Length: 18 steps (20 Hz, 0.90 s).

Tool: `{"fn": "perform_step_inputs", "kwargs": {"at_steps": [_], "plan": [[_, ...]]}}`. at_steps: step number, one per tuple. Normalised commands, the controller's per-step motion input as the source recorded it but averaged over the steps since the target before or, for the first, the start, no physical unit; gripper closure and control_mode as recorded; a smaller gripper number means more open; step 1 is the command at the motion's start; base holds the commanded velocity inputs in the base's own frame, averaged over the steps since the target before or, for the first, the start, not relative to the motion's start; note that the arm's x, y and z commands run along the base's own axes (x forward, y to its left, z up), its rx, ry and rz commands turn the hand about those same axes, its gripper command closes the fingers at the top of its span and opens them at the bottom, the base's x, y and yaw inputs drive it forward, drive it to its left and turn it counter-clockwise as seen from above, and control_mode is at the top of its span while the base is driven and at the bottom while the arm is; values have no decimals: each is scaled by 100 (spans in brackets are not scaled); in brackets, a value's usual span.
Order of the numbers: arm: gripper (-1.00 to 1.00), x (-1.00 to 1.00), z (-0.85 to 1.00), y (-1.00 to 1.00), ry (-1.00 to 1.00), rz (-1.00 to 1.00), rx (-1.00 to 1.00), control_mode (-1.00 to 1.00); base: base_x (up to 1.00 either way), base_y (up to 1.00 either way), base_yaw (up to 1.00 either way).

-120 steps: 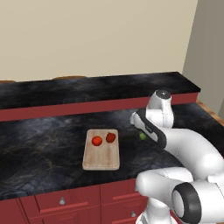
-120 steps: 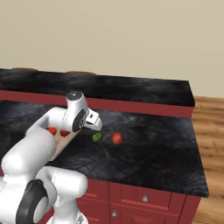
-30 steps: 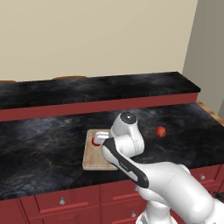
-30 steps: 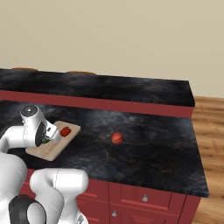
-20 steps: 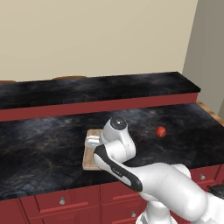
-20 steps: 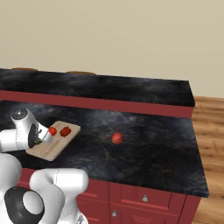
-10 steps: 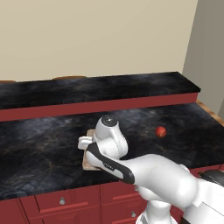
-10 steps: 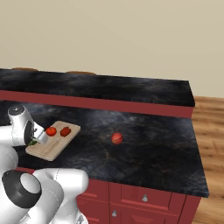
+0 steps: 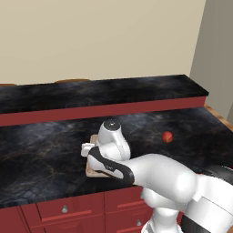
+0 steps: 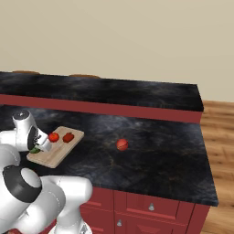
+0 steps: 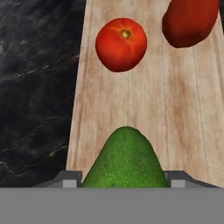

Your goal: Place the avocado, onion, tomato, and bell pepper on the cutting board.

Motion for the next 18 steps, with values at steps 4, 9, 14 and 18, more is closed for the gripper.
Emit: {"fn": "perform_step_inputs", "kwargs": {"at_steps": [4, 9, 14, 18], "plan": [[100, 13, -13, 0, 0, 0, 0, -100, 0, 0, 0], [100, 12, -12, 0, 0, 0, 0, -100, 0, 0, 0], [100, 8, -17, 0, 0, 0, 0, -100, 0, 0, 0], [100, 13, -24, 0, 1, 0, 0, -100, 0, 0, 0]]}}
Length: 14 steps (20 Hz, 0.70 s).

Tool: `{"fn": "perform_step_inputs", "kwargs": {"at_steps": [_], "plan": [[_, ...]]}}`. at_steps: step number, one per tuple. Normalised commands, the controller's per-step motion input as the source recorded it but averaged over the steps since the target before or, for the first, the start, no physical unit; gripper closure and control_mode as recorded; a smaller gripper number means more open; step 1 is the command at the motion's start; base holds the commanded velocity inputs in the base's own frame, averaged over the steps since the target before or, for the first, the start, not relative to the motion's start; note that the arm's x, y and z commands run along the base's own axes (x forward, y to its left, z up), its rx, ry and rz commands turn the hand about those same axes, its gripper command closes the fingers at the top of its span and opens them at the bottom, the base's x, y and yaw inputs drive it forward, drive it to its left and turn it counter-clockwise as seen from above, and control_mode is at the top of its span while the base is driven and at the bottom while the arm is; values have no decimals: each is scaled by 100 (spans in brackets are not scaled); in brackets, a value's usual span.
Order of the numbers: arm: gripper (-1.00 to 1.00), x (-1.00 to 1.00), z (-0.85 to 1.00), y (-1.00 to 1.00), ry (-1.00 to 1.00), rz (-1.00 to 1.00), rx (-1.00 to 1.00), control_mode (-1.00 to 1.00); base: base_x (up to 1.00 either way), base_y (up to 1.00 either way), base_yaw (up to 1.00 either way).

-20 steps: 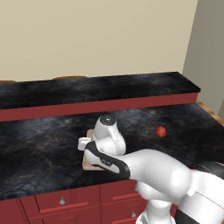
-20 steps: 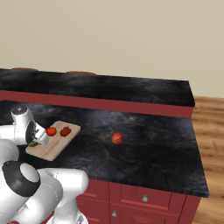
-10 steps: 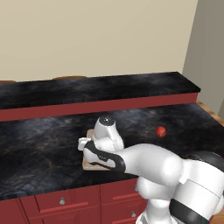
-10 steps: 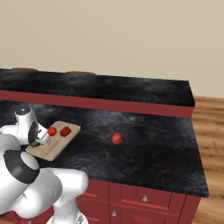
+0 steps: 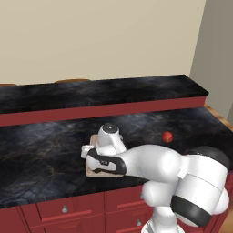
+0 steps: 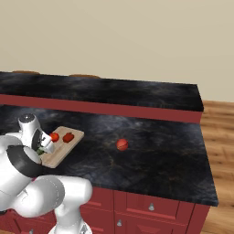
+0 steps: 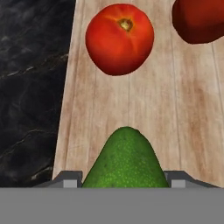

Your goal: Place the avocado, onion, tomato, and bell pepper on the cutting board.

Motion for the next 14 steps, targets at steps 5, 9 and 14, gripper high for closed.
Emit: {"fn": "perform_step_inputs", "kwargs": {"at_steps": [5, 9, 14], "plan": [[100, 16, -25, 0, 1, 0, 0, -100, 0, 0, 0], [-100, 17, -25, 0, 1, 0, 0, -100, 0, 0, 0], [-100, 9, -10, -2, 1, 0, 0, -100, 0, 0, 0]]}}
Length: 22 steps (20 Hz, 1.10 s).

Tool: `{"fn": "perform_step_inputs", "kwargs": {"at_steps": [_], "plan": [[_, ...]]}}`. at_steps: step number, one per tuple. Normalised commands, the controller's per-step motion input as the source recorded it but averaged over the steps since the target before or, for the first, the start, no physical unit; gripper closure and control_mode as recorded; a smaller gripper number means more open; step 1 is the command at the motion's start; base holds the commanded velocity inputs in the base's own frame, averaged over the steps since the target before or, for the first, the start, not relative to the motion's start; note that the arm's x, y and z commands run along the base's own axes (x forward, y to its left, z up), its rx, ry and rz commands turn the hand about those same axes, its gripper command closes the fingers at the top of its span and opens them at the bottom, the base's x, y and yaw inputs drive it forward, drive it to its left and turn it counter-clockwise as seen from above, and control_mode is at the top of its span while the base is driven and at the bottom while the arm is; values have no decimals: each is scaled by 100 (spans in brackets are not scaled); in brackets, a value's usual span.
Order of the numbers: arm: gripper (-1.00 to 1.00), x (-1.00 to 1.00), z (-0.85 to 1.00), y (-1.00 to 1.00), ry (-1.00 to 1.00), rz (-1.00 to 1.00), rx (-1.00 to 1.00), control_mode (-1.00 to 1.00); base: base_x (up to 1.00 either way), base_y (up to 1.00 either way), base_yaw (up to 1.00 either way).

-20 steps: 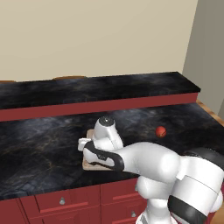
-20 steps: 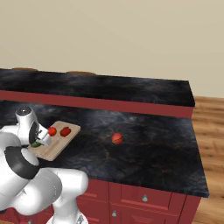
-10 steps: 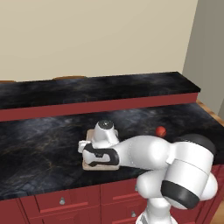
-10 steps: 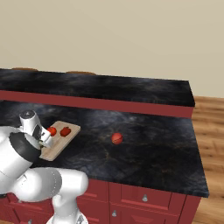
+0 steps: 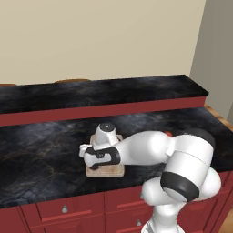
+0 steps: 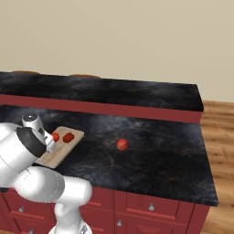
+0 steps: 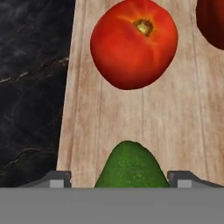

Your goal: Place the avocado, onion, tomato, and bell pepper on the cutting board.

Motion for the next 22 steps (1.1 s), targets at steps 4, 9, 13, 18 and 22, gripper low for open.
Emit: {"fn": "perform_step_inputs", "kwargs": {"at_steps": [4, 9, 13, 18, 22], "plan": [[-100, 0, 2, -4, 0, 0, 0, -100, 0, 0, 0], [-100, 0, 24, -14, -1, 0, 0, -100, 0, 0, 0], [-100, -13, 45, -25, -10, 0, 0, -100, 0, 0, 0], [-100, -36, 59, -36, -16, 0, 0, -100, 0, 0, 0], [-100, -53, 58, -54, -18, 0, 0, -100, 0, 0, 0]]}}
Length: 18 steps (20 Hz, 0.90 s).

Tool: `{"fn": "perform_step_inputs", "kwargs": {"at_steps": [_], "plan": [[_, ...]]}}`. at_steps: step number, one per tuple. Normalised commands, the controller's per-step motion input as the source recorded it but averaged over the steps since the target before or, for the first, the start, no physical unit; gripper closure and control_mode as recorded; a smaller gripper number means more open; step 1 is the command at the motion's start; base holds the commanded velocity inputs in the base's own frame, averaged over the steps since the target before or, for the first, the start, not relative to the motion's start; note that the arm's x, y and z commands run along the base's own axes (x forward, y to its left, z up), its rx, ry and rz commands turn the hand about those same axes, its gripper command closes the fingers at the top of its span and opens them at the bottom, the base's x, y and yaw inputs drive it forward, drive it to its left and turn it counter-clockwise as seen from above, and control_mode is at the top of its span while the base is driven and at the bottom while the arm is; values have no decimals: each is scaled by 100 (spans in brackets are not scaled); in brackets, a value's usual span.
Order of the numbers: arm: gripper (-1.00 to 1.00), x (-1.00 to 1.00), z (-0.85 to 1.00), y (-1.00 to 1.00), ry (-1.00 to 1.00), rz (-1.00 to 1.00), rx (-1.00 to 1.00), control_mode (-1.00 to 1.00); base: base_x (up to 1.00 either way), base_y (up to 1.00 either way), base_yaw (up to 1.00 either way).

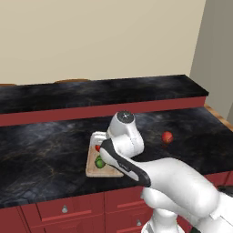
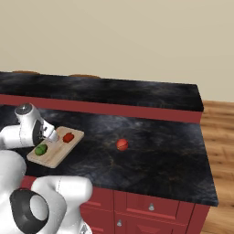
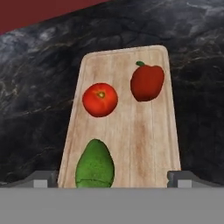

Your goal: Place the avocado, onion, tomato, and bell pepper on the cutting board.

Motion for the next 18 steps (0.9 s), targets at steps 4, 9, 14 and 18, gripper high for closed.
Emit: {"fn": "perform_step_inputs", "kwargs": {"at_steps": [4, 9, 14, 18], "plan": [[-100, -41, 47, -58, -12, 0, 0, -100, 0, 0, 0], [-100, -13, 20, -58, -4, 1, 0, -100, 0, 0, 0], [-100, 0, 14, -57, 0, 0, 0, -100, 0, 0, 0], [-100, 3, 14, -57, 0, 0, 0, -100, 0, 0, 0]]}}
